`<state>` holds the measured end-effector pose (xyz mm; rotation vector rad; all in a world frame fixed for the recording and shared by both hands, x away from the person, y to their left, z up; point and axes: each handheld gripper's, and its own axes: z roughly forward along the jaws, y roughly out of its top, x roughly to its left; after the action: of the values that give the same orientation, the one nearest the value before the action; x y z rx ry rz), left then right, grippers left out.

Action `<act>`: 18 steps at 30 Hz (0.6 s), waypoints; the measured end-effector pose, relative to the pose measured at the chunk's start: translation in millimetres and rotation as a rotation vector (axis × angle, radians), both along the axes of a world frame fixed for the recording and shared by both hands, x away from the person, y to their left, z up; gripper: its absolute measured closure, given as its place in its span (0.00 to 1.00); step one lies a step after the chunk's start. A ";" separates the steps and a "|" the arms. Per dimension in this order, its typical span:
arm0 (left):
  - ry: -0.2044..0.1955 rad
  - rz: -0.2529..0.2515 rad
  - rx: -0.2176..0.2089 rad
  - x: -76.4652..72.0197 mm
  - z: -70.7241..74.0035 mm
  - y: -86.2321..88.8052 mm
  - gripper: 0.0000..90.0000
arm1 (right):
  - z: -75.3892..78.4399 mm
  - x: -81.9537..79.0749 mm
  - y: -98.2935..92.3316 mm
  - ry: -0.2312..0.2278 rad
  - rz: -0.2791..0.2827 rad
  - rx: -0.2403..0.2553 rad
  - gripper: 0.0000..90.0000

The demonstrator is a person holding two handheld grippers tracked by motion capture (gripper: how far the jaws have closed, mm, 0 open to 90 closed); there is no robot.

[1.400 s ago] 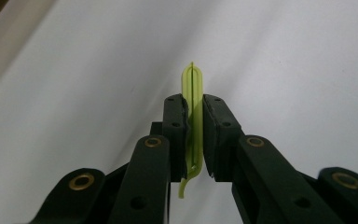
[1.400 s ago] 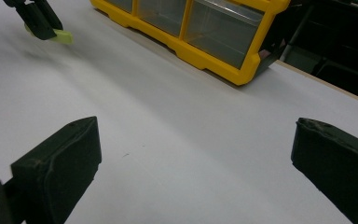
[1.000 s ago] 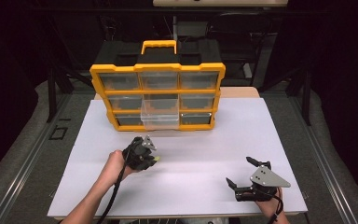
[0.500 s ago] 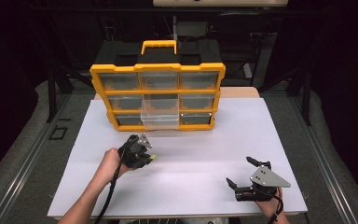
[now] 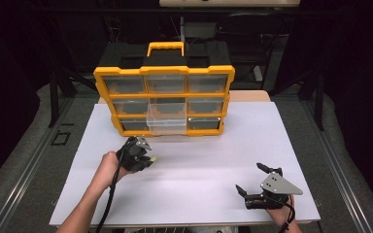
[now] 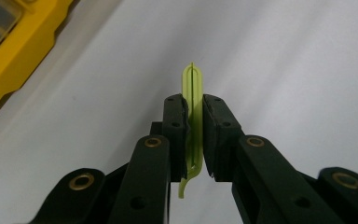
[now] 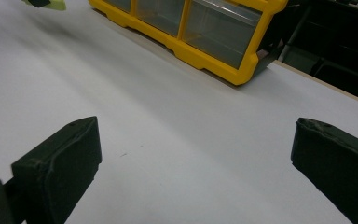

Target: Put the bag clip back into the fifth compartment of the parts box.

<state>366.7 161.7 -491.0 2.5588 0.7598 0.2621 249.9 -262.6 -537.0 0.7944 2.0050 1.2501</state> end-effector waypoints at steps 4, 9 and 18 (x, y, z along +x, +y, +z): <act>-0.008 0.014 -0.004 2.1 1.8 5.9 0.89 | -0.2 0.3 -0.1 -0.001 0.001 0.002 0.01; -0.012 0.029 -0.005 5.0 2.4 11.5 0.89 | -0.6 0.5 0.3 0.001 0.001 0.004 0.01; -0.018 0.051 -0.002 9.7 2.3 20.0 0.89 | -0.9 1.3 0.0 0.001 0.001 0.002 0.01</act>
<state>376.4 181.7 -488.7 2.5341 0.8186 0.3006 251.1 -262.5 -537.9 0.7954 2.0059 1.2521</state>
